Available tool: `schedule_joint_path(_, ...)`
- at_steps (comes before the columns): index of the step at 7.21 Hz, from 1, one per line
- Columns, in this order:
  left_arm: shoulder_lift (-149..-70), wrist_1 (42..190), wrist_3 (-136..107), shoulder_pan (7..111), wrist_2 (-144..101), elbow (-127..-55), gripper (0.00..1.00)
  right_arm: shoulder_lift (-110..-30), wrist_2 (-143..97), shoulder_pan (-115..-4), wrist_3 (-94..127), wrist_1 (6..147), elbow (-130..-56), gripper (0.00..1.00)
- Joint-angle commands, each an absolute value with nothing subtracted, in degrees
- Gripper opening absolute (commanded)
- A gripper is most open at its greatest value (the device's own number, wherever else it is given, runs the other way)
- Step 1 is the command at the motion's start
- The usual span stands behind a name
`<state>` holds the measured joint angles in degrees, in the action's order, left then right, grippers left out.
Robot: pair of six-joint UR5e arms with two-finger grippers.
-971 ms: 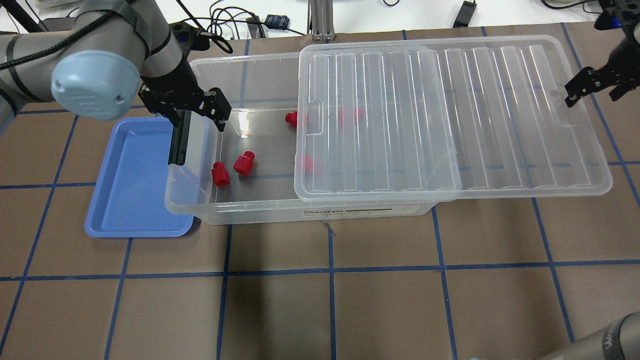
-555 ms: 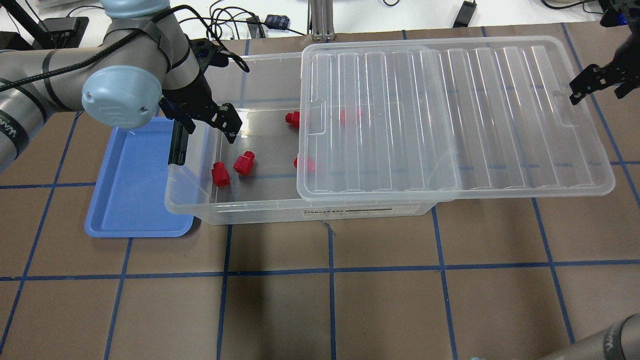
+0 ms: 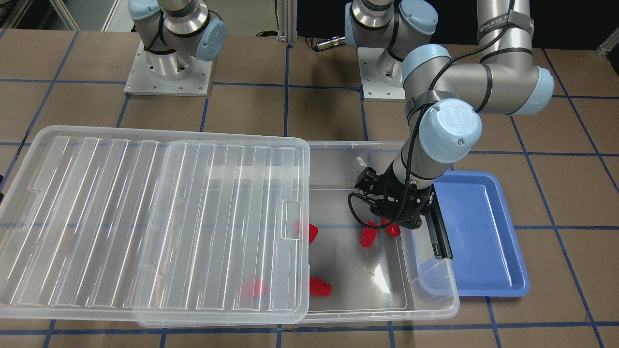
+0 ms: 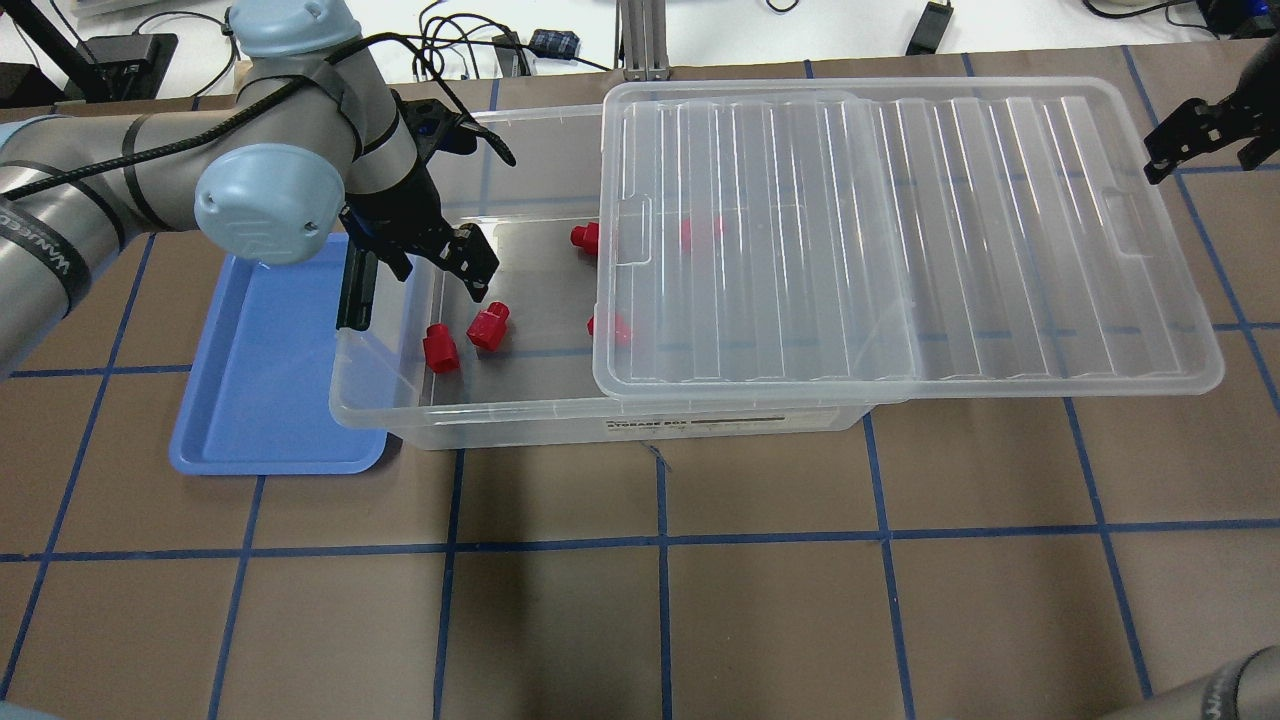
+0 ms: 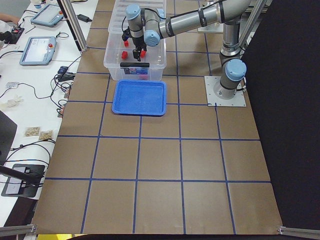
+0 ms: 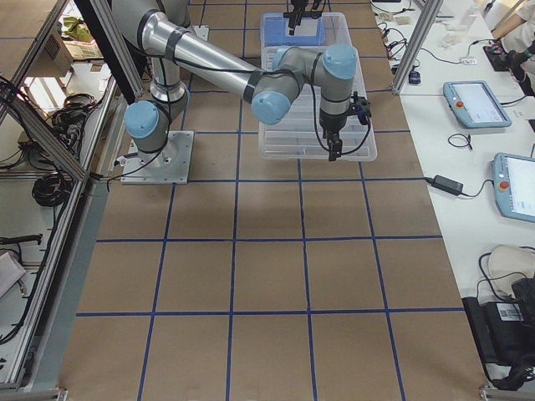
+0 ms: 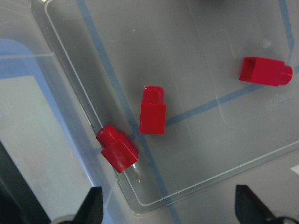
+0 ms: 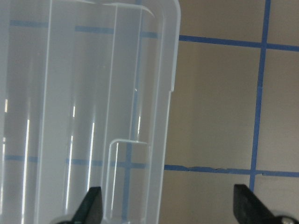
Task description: Place red block in blue tray from box
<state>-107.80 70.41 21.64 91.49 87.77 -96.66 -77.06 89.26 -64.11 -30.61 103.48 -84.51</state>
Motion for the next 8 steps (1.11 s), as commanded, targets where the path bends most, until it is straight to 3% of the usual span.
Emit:
schedule_joint_path(1, -109.9, 66.5, 22.1, 91.5, 87.8, -98.2, 0.96, -82.0, 89.5, -64.9, -28.7, 94.1, -81.6, 1.0)
schedule_joint_path(6, -114.2, 62.5, 24.3, 91.5, 87.8, -98.5, 0.94, -89.6, 89.7, -69.8, -15.9, 84.1, -81.0, 1.0)
schedule_joint_path(8, -115.7, 60.9, 24.6, 91.5, 87.8, -98.6, 0.94, -90.1, 89.1, -77.8, -6.6, 84.2, -81.2, 1.0)
